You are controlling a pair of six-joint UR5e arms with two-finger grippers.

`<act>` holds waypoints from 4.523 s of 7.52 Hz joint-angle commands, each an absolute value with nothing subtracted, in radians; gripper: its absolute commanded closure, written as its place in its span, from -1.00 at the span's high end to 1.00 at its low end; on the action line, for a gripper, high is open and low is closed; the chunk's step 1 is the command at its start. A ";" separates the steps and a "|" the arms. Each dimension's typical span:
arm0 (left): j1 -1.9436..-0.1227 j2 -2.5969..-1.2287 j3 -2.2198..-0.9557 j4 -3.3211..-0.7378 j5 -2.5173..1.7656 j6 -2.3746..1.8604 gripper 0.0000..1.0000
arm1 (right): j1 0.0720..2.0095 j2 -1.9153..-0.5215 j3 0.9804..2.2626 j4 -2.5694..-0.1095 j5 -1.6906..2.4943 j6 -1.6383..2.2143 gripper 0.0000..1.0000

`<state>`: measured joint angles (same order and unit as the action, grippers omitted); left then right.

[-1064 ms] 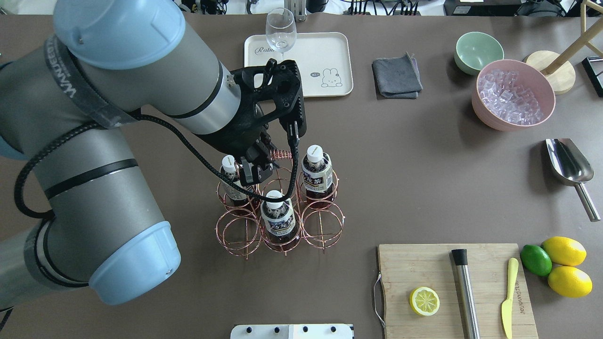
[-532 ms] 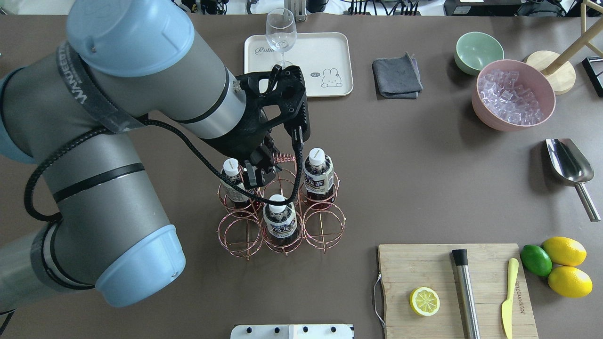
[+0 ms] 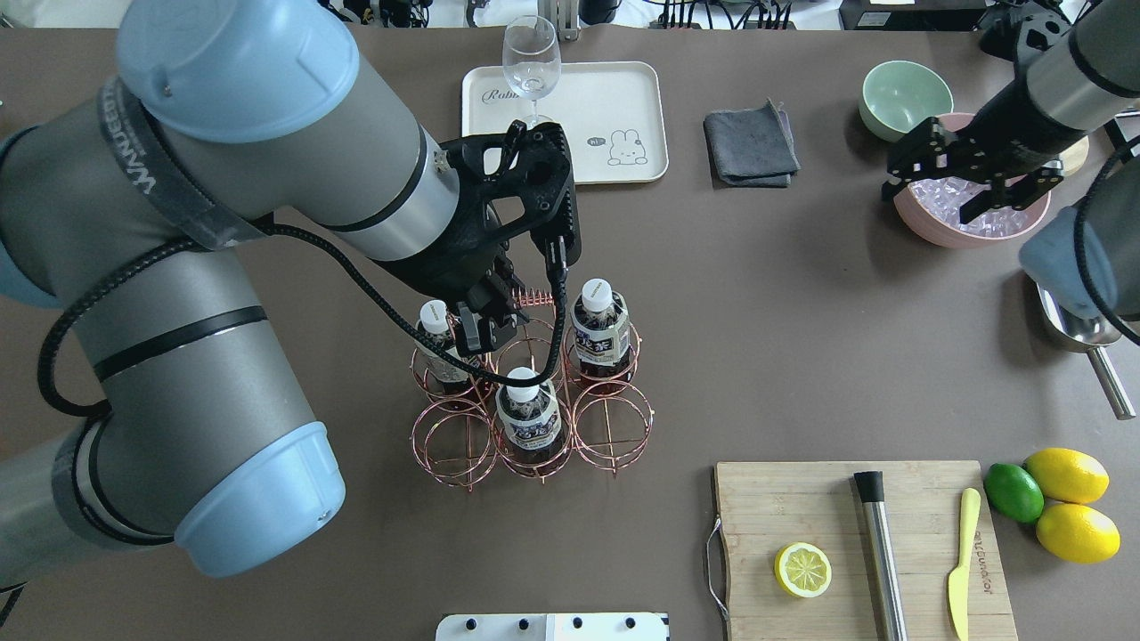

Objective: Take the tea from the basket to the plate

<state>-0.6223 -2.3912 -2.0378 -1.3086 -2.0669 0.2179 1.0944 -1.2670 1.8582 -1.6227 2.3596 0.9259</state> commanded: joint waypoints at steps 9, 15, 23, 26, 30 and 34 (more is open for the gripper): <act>-0.649 -2.382 -2.037 -1.307 -2.071 0.218 -1.00 | 0.793 -0.641 1.505 -1.862 2.453 1.341 0.80; -0.647 -2.384 -2.037 -1.307 -2.071 0.218 -1.00 | 0.753 -0.635 1.525 -1.960 2.456 1.336 0.22; -0.647 -2.385 -2.037 -1.308 -2.071 0.219 -1.00 | 0.750 -0.640 1.604 -2.054 2.451 1.328 -1.00; -0.647 -2.384 -2.039 -1.308 -2.071 0.221 -1.00 | 0.799 -0.640 1.751 -2.218 2.442 1.325 -1.00; -0.656 -2.381 -2.046 -1.307 -2.071 0.221 -1.00 | 0.917 -0.540 1.738 -2.315 2.453 1.249 -1.00; -0.707 -2.379 -2.045 -1.307 -2.072 0.221 -1.00 | 1.048 -0.402 1.215 -1.967 2.471 1.074 -1.00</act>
<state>-0.6726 -2.3775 -2.0456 -1.3086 -2.0723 0.2215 1.0064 -0.4433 1.4572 -2.2027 2.4617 1.1041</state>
